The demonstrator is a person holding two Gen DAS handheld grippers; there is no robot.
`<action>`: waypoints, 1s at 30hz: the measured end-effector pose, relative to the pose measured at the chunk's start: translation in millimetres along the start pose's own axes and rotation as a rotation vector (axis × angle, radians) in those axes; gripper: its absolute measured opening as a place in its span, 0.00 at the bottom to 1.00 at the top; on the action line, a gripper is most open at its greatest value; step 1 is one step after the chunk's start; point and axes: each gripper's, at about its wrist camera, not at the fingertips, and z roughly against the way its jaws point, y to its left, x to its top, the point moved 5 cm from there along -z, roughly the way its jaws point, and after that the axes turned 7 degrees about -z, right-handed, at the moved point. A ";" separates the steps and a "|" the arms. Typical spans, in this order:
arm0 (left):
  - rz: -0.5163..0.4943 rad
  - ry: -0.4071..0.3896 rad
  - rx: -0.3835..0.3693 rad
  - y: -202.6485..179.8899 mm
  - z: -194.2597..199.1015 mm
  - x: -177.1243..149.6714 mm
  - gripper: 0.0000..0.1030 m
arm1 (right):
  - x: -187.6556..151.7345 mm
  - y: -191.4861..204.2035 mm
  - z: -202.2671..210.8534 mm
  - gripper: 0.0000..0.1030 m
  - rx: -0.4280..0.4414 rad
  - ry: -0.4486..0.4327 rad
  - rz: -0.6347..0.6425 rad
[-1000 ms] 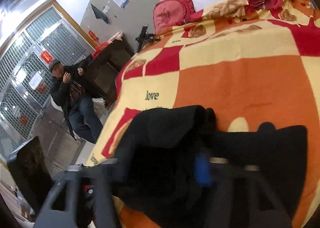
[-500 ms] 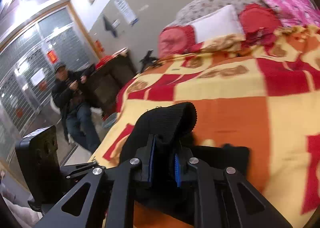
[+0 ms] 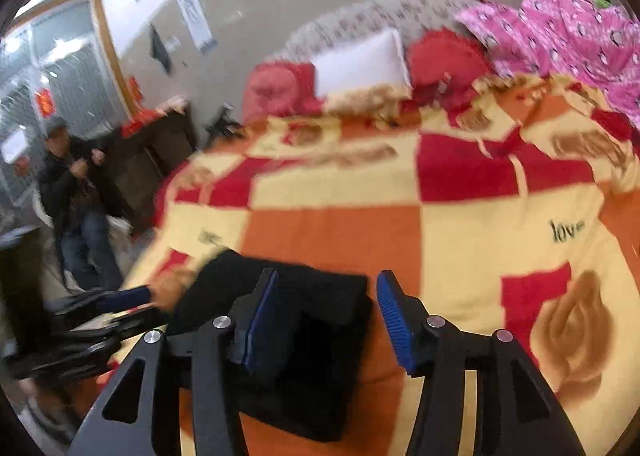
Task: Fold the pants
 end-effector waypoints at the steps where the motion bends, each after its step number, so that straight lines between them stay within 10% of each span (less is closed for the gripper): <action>1: -0.001 0.002 0.010 0.7 -3.0 1.4 0.43 | 1.8 8.5 0.3 0.51 0.035 0.006 0.015; 16: 0.006 0.088 0.047 -14.5 -75.1 10.3 0.55 | -83.4 22.7 -25.2 0.48 -0.055 0.185 0.235; 30: 0.037 0.058 0.149 -16.2 -45.9 -16.5 0.51 | -32.2 29.3 -49.2 0.52 -0.127 0.140 0.237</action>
